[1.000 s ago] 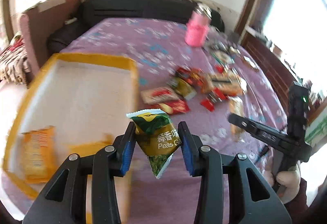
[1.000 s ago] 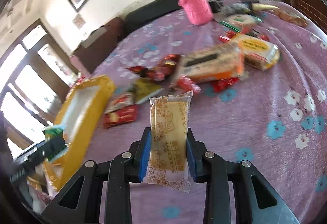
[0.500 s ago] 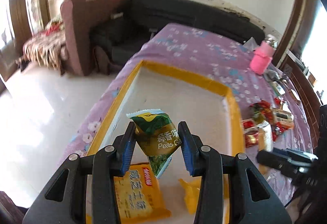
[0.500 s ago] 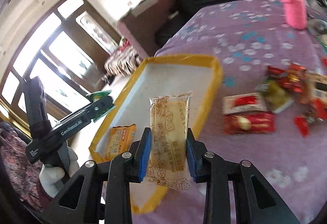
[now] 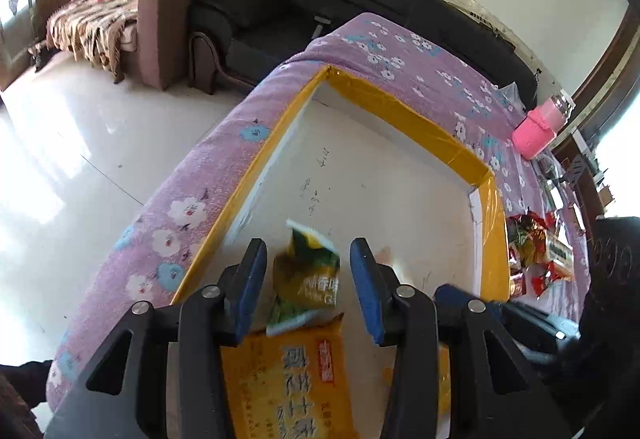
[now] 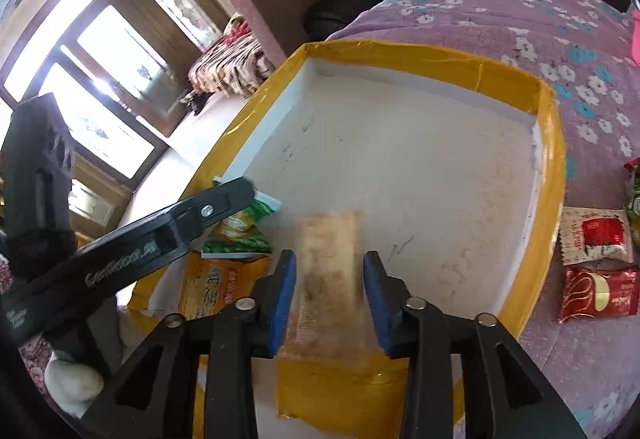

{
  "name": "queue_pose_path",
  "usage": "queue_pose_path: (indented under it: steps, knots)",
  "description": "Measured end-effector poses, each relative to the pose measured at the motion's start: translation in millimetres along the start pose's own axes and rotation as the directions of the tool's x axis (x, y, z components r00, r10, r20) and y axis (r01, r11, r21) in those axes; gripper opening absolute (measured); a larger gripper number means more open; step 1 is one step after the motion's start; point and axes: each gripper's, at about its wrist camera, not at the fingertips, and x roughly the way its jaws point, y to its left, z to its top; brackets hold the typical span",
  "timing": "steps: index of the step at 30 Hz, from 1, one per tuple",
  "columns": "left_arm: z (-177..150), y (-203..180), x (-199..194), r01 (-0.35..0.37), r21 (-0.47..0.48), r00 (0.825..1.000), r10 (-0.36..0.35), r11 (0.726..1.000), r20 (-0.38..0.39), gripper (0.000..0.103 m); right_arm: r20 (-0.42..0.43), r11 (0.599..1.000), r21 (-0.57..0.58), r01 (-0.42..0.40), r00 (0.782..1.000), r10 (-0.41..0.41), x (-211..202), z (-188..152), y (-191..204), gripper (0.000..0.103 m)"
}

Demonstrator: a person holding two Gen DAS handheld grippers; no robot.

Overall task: Organize snacks
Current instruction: 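Carry both snacks to the white tray and open both tools, then grasp a small red candy with right tool while left grasps red packet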

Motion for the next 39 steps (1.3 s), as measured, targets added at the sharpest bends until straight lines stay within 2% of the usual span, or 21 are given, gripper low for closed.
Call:
queue_pose_path:
  steps: [1, 4, 6, 8, 12, 17, 22, 32, 34, 36, 39]
  knots:
    - [-1, -1, -2, -0.007, 0.004, 1.000, 0.007, 1.000, 0.004, 0.043, 0.008, 1.000, 0.006, -0.011, 1.000, 0.011, -4, -1, 0, 0.040]
    - [-13, -11, -21, -0.090, 0.014, 0.995, 0.089, 0.996, 0.038, 0.048, 0.052, 1.000, 0.002, -0.012, 0.999, 0.012, -23, -7, -1, 0.041]
    - [-24, -21, -38, -0.122, 0.019, 0.990, 0.120, 0.992, 0.069, 0.065, 0.091, 1.000, -0.004, -0.009, 0.996, 0.010, -40, -15, -3, 0.046]
    - [-37, -36, -57, -0.129, 0.027, 0.986, 0.125, 0.991, 0.112, 0.073, 0.131, 1.000, 0.004, -0.008, 0.991, 0.008, -59, -25, -9, 0.051]
    - [-63, -70, -82, -0.114, 0.080, 0.977, 0.097, 0.990, 0.191, 0.074, 0.180, 0.999, 0.035, 0.001, 0.984, -0.008, -88, -46, -28, 0.052]
    - [-78, -109, -99, -0.125, 0.155, 0.972, 0.090, 0.980, 0.216, 0.074, 0.230, 0.996, 0.077, 0.036, 0.972, -0.053, -121, -73, -61, 0.052]
    - [-92, -140, -110, -0.204, 0.227, 0.948, 0.134, 0.952, 0.290, 0.074, 0.280, 0.987, 0.140, 0.084, 0.952, -0.120, -159, -97, -107, 0.052]
    - [-104, -178, -103, -0.297, 0.300, 0.923, 0.191, 0.907, 0.335, 0.074, 0.329, 0.923, 0.365, 0.118, 0.911, -0.247, -215, -132, -215, 0.055]
    - [-105, -181, -99, -0.291, 0.304, 0.926, 0.186, 0.907, 0.329, 0.074, 0.343, 0.913, 0.390, 0.119, 0.902, -0.264, -224, -137, -226, 0.055]
    - [-104, -179, -97, -0.246, 0.292, 0.940, 0.153, 0.924, 0.305, 0.074, 0.352, 0.905, 0.408, 0.121, 0.893, -0.279, -230, -138, -236, 0.055]
    - [-103, -175, -93, -0.111, 0.268, 0.968, 0.042, 0.957, 0.249, 0.073, 0.362, 0.890, 0.436, 0.135, 0.879, -0.311, -238, -137, -248, 0.055]
